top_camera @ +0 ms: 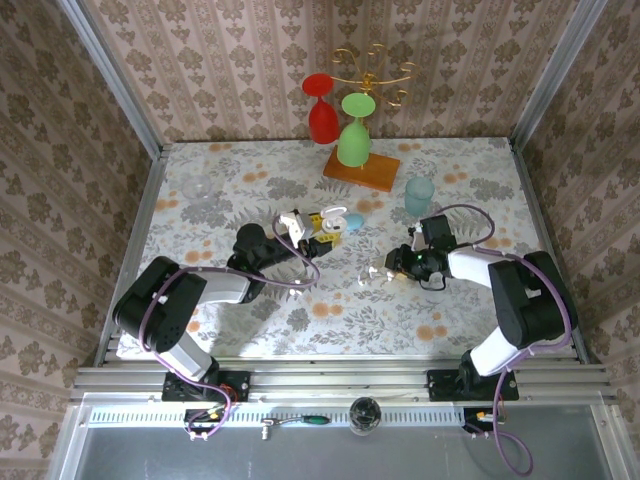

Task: Insert the wireless bluetooth earbuds into the charging case

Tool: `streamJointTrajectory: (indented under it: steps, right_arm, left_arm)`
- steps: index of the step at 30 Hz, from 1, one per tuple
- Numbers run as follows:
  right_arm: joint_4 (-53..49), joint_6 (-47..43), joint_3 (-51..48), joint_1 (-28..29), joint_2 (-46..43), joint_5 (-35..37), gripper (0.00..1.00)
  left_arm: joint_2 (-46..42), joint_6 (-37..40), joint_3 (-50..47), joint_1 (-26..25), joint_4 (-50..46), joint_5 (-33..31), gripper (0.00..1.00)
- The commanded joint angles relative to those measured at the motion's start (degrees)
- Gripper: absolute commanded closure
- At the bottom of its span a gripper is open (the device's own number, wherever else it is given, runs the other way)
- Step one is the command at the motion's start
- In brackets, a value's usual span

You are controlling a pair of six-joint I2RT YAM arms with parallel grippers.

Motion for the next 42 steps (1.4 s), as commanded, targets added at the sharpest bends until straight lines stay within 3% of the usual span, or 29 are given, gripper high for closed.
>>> streamJointTrajectory:
  steps: [1,18,28,42]
  right_arm:
    - [0.9,0.2,-1.5,-0.2,0.0,-2.1,0.65]
    - [-1.1,0.9,-3.9,0.2,-2.2,-3.9,0.69]
    - [-4.0,-0.2,-2.4,0.7,-0.9,-1.1,0.8]
    - [-18.1,-7.9,5.8,4.5,-17.8,5.1,0.8]
  left_arm:
    - [-0.6,-0.6,0.4,-0.1,2.1,1.5,0.68]
    - [0.3,-0.6,1.3,0.1,2.2,1.2,0.69]
    - [0.0,-0.2,0.5,0.1,2.1,0.9,0.69]
    - [3.8,1.0,0.2,0.7,1.8,2.6,0.69]
